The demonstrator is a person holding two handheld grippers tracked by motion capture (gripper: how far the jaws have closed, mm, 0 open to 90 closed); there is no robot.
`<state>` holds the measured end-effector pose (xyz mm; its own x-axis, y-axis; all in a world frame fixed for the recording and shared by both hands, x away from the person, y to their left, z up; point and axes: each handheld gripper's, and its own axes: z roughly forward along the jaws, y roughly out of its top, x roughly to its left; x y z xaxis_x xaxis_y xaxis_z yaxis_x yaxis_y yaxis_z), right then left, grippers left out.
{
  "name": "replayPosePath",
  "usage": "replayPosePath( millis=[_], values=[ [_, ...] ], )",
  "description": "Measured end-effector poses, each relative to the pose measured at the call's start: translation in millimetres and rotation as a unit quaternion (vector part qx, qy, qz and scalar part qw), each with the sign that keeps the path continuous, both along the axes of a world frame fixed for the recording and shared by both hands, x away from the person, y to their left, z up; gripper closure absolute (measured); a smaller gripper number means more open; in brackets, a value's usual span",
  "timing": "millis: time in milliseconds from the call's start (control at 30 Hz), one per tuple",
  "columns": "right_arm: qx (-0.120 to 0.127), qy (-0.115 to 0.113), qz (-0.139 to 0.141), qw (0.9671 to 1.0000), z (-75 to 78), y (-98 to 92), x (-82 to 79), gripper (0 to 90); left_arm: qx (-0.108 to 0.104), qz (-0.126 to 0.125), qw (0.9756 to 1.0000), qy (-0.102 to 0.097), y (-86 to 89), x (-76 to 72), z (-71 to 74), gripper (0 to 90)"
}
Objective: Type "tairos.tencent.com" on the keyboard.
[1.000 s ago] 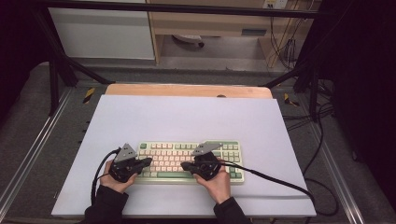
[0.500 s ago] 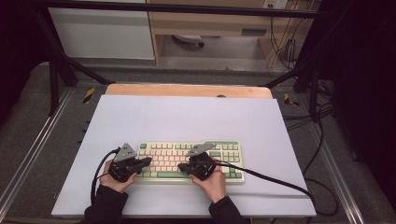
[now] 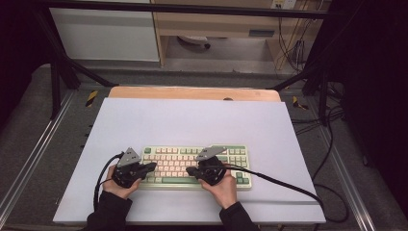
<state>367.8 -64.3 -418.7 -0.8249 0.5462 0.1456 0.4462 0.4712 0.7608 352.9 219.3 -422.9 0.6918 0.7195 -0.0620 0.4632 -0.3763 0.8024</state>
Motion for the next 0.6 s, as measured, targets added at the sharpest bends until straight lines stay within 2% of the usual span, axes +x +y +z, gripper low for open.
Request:
replayPosePath(
  millis=[233,600],
  values=[
    [0.012,-0.003,-0.014,0.9998,9.5,-20.5,-2.3,90.0,0.0,-0.001,1.0,0.0,-1.8,-0.2,-0.3,89.9],
    [0.018,-0.005,-0.026,0.9995,9.7,-42.8,-5.9,90.0,0.0,-0.009,1.0,-0.003,-7.8,-1.7,1.1,90.0]
  ],
)
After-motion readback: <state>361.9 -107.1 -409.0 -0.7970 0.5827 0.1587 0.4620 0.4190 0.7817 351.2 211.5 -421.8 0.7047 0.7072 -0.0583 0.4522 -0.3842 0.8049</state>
